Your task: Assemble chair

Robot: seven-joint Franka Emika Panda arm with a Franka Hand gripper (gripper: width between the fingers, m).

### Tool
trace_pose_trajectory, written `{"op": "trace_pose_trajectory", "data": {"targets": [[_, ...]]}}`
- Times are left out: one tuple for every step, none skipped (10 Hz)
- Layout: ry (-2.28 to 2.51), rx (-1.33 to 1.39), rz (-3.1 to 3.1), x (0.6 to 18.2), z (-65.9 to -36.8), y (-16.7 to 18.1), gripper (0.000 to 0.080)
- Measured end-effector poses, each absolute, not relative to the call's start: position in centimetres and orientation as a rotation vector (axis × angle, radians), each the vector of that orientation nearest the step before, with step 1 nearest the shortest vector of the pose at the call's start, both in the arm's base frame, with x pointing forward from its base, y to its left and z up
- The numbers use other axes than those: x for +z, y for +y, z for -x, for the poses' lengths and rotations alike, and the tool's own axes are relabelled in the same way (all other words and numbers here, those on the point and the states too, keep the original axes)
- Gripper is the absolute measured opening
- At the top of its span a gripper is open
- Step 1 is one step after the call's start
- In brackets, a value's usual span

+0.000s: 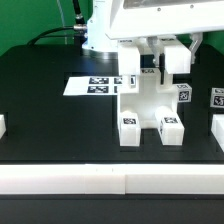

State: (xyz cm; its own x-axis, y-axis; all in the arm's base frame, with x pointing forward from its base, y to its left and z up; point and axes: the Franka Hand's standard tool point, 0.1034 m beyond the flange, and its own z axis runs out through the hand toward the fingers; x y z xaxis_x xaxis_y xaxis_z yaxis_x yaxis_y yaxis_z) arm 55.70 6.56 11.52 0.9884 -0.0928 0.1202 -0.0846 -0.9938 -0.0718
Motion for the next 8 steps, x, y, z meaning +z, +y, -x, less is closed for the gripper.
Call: {"op": "trace_pose_trajectory", "data": {"targets": [[0.126, -0.189, 3.068, 11.5, -55.7, 6.5, 0.0289], [0.126, -0.188, 3.068, 11.4, -55.7, 6.5, 0.0289], [0.124, -0.187, 3.069, 11.3, -55.6, 6.5, 0.0289], [0.121, -0.186, 3.071, 11.1, -55.5, 6.5, 0.0289], [0.121, -0.183, 3.074, 10.7, -55.4, 6.4, 0.0289], [0.118, -0.176, 3.078, 10.3, -55.3, 6.3, 0.0289], [0.113, -0.167, 3.081, 9.8, -55.3, 6.4, 0.0289], [0.113, -0.159, 3.084, 9.4, -55.3, 6.3, 0.0289]]}}
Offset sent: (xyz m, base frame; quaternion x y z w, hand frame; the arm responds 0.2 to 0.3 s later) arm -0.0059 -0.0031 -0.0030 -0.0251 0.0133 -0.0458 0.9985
